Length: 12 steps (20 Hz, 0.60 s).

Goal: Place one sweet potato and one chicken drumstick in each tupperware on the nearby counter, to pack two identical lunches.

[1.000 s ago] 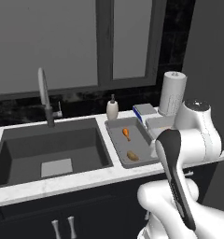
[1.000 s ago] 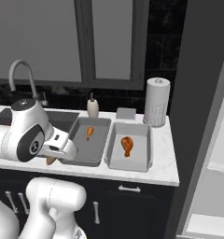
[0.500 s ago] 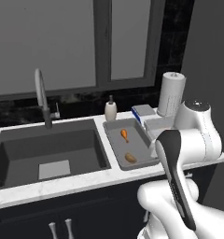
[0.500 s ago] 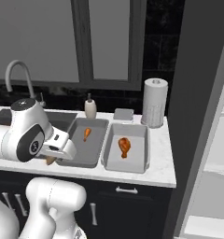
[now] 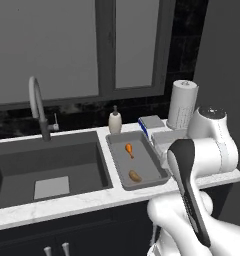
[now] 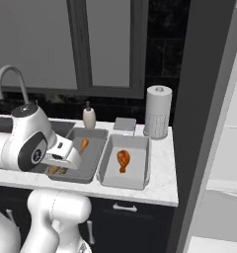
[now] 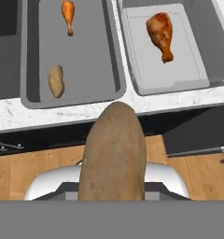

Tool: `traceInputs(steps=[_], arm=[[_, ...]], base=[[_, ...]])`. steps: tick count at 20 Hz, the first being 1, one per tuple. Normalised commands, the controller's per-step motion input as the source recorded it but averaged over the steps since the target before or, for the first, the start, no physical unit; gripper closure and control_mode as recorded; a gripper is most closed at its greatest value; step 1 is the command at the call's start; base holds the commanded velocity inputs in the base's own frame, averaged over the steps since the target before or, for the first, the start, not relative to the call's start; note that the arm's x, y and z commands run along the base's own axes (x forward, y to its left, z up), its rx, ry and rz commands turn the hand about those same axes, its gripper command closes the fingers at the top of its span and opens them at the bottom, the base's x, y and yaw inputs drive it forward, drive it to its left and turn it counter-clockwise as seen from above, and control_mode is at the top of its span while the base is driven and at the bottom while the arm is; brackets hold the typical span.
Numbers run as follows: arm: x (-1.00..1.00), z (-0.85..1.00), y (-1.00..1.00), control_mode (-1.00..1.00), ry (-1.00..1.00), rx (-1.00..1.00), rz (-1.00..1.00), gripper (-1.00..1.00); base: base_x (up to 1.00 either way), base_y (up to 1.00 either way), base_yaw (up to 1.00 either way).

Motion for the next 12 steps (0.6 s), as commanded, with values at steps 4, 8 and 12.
traceInputs(steps=[4,8,12], arm=[[0.0,0.0,0.0,1.0,0.0,0.0,0.0,1.0],[0.0,0.0,0.0,1.0,0.0,0.0,0.0,1.0],[0.0,0.0,0.0,1.0,0.0,0.0,0.0,1.0]], base=[[0.5,-0.11,0.05],[0.54,0.0,0.01],[0.43,-0.02,0.01]])
